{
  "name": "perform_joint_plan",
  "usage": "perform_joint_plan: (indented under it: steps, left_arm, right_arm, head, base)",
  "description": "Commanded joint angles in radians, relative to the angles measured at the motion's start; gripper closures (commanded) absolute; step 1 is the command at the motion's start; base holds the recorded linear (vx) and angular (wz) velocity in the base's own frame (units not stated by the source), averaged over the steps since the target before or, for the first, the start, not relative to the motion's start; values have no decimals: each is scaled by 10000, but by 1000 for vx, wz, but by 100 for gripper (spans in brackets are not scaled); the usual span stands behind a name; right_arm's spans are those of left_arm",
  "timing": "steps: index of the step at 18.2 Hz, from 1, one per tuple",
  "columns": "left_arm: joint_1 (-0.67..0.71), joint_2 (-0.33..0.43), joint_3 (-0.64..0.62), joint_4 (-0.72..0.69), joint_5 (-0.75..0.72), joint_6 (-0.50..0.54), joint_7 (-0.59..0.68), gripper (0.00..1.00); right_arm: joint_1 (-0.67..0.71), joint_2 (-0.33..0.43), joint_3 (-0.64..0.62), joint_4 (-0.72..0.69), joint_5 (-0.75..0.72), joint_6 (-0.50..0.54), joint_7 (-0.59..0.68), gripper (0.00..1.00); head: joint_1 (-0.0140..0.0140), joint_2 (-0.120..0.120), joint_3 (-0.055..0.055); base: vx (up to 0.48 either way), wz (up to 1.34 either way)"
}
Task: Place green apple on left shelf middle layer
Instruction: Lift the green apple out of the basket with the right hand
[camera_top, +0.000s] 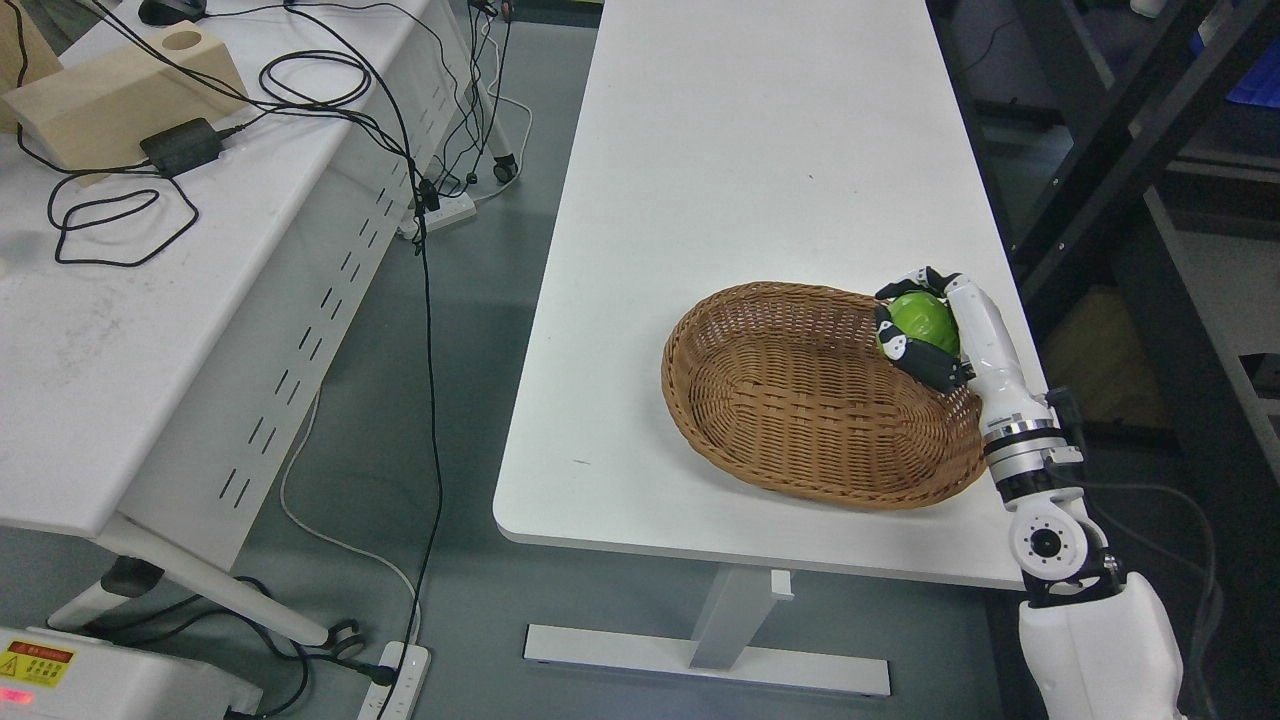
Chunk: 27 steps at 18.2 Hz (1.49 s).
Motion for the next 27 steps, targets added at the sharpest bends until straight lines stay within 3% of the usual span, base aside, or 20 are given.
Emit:
perform_joint_plan:
  steps: [1,27]
  left_arm:
    - [0,175,0,0,0,8,10,0]
    - [0,175,0,0,0,8,10,0]
  right_arm:
    - [351,239,-1973,-963,-1835,-53,2,98]
    - [1119,821,-2004,-1239,-2113,-544,124,97]
  head:
    - [0,0,0]
    - [0,0,0]
  base:
    - [0,0]
    - [-83,-37]
